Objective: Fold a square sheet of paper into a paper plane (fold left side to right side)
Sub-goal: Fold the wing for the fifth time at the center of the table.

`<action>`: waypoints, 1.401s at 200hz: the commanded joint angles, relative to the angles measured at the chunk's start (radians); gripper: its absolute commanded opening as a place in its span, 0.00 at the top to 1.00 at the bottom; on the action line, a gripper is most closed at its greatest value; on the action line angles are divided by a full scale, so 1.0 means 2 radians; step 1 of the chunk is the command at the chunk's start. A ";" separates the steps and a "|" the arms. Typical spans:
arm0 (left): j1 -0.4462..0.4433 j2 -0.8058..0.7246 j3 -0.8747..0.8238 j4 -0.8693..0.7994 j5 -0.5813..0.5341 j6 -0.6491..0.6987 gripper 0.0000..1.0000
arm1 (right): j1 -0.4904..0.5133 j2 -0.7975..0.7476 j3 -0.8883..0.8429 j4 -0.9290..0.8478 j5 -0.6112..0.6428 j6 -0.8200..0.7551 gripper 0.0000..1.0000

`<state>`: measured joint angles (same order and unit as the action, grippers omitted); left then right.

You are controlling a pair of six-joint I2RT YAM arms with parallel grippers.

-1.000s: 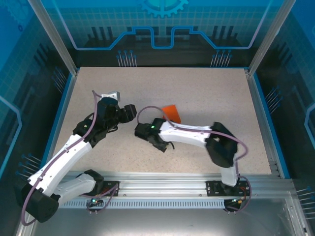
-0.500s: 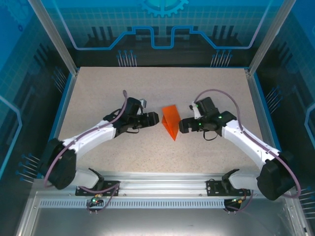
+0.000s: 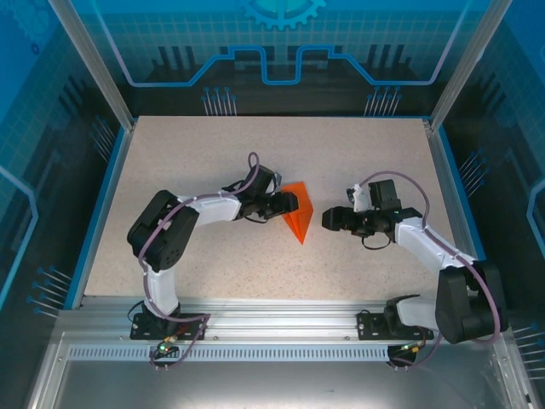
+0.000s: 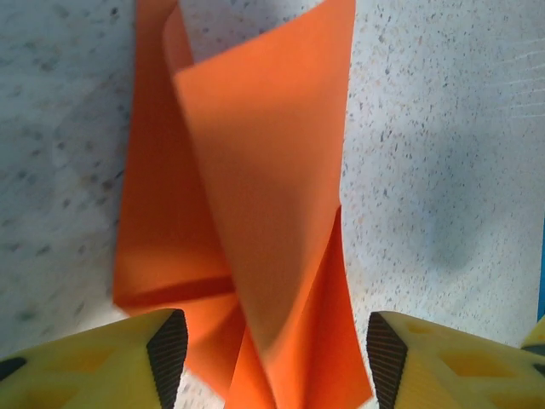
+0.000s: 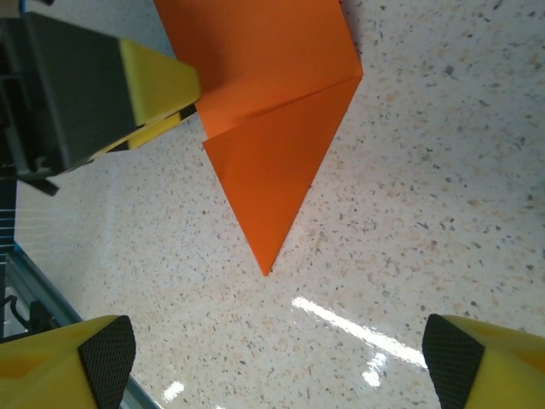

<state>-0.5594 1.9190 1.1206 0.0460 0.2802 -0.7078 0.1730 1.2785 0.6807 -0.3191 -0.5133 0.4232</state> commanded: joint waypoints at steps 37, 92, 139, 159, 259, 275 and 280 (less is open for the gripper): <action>0.000 0.045 0.042 0.019 0.027 0.021 0.66 | -0.022 0.034 -0.007 0.053 -0.056 -0.002 0.19; 0.005 0.016 -0.007 0.075 0.070 0.041 0.90 | -0.049 0.098 0.004 0.156 -0.139 -0.002 0.32; 0.016 -0.017 -0.057 0.144 0.126 0.049 0.97 | -0.049 0.166 0.052 0.159 -0.172 -0.037 0.34; 0.020 -0.026 -0.069 0.162 0.149 0.051 0.99 | -0.049 0.195 0.065 0.162 -0.184 -0.043 0.33; 0.021 -0.021 -0.071 0.174 0.196 0.063 0.99 | -0.030 0.280 0.111 0.182 -0.228 -0.038 0.43; 0.022 -0.016 -0.069 0.174 0.197 0.062 0.98 | -0.030 0.284 0.110 0.181 -0.225 -0.032 0.54; 0.022 -0.014 -0.068 0.173 0.197 0.062 0.97 | -0.029 0.285 0.110 0.179 -0.224 -0.032 0.57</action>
<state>-0.5213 1.8786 0.9844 0.3653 0.6365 -0.6174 0.1017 1.8267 0.8837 0.0402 -0.9371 0.3565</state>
